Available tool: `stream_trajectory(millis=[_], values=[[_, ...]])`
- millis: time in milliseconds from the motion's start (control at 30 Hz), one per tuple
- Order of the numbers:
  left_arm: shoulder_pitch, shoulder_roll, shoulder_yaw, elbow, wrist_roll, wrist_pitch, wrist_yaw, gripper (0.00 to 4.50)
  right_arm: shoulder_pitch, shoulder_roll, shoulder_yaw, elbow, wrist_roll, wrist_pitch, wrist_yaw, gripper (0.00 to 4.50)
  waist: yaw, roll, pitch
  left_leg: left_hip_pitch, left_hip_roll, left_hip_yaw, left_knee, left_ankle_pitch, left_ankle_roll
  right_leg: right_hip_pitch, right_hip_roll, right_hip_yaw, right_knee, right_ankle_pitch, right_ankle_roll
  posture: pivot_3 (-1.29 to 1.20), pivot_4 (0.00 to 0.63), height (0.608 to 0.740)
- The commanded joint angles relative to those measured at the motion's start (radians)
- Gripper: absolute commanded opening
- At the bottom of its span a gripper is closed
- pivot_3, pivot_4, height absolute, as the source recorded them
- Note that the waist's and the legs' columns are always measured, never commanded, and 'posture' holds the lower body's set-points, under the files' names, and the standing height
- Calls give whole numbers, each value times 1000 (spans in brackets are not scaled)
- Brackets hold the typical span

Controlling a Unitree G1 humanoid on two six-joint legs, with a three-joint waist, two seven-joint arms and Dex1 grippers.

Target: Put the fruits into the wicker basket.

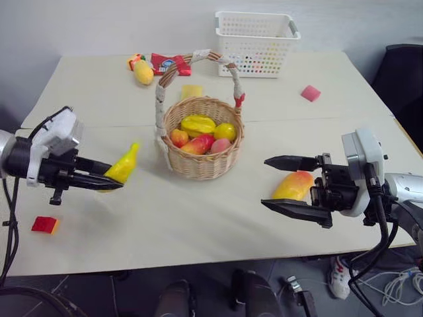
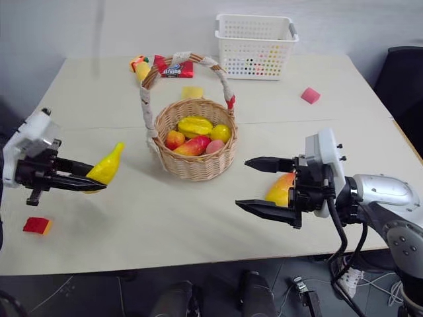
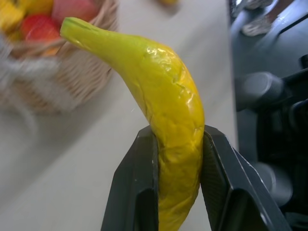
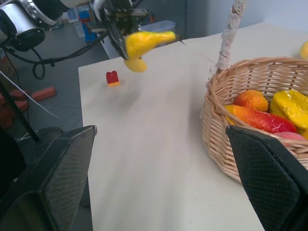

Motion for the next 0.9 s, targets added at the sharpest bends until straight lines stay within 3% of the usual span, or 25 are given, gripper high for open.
stream_trajectory(millis=[33, 100, 200, 367, 600, 900], values=[[-145, -123, -31, -68, -89, 167, 202, 779, 9, -7, -38, -44, 33, -3, -24, 4500, 11, 0, 0, 0, 0, 0, 0, 0, 0, 1, 0, 2, 0, 0, 0, 0, 150, 740], [-228, -238, -46, -86, -129, 271, 330, 779, 17, -6, -41, -54, 37, -5, -37, 4500, 11, -1, 0, 1, -1, -2, 1, 0, 0, 3, 0, 3, 0, 1, 1, 0, 150, 740], [-324, -436, -83, -72, -78, 389, 586, 779, 32, -6, -52, -69, 44, -9, -59, 4500, 11, -1, 0, 0, -2, -2, 1, 0, 1, 4, 0, 3, -2, 2, 2, 0, 150, 740], [-415, -636, -80, 1, -31, 453, 806, 779, 66, -3, -68, -101, 55, -16, -91, 4500, 8, -1, 0, 1, -2, -2, 0, 0, 1, 4, 1, 2, -5, 2, 3, 0, 150, 740], [-466, -718, -123, 110, 44, 332, 884, 779, 92, 1, -76, -128, 61, -28, -128, 4500, 9, -1, 0, 2, -2, -1, 0, 0, 1, 4, 1, 1, -4, 2, 3, 0, 150, 740], [-555, -785, 20, 181, -99, 466, 897, 779, 129, -3, -93, -153, 68, -35, -153, 4500, 10, -1, 0, 0, -2, -1, 0, 0, 1, 4, 1, -3, -6, 3, 4, 0, 150, 740]])
